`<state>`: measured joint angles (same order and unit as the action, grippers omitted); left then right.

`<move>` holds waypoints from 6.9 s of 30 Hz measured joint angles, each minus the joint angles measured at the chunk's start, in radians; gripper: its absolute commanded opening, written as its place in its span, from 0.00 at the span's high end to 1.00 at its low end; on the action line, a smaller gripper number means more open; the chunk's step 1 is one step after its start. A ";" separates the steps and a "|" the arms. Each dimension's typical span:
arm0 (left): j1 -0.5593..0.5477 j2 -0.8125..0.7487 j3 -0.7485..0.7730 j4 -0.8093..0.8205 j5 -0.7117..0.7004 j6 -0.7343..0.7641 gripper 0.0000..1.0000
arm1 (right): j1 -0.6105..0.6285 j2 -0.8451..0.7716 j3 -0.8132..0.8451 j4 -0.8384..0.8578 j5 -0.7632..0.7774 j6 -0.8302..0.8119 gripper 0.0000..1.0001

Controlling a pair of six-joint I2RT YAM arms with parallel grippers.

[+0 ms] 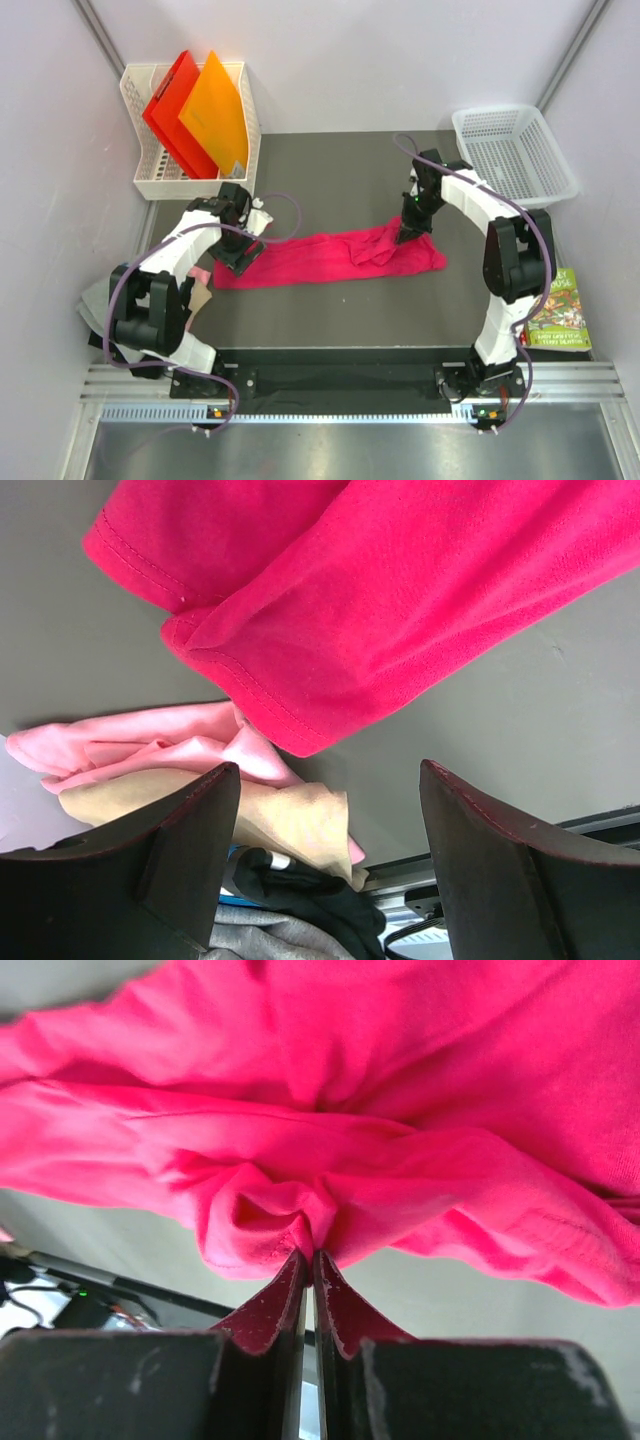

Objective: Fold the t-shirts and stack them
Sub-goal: Fold the other side of the tshirt into a rectangle

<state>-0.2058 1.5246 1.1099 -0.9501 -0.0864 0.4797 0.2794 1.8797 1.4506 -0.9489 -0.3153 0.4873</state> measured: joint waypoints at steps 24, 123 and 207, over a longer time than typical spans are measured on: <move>0.000 -0.011 -0.026 0.003 0.003 -0.006 0.23 | -0.021 0.224 0.342 -0.056 -0.065 0.047 0.87; 0.000 -0.043 -0.079 -0.005 0.003 0.005 0.23 | -0.072 0.407 0.457 0.038 -0.097 0.110 0.66; 0.000 -0.045 -0.062 -0.003 -0.008 0.013 0.24 | -0.012 0.356 0.504 0.000 -0.060 0.086 0.66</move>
<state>-0.2054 1.4799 1.0477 -0.9535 -0.0944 0.4927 0.2676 2.2360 1.9545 -0.9485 -0.3748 0.5732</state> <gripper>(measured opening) 0.765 0.341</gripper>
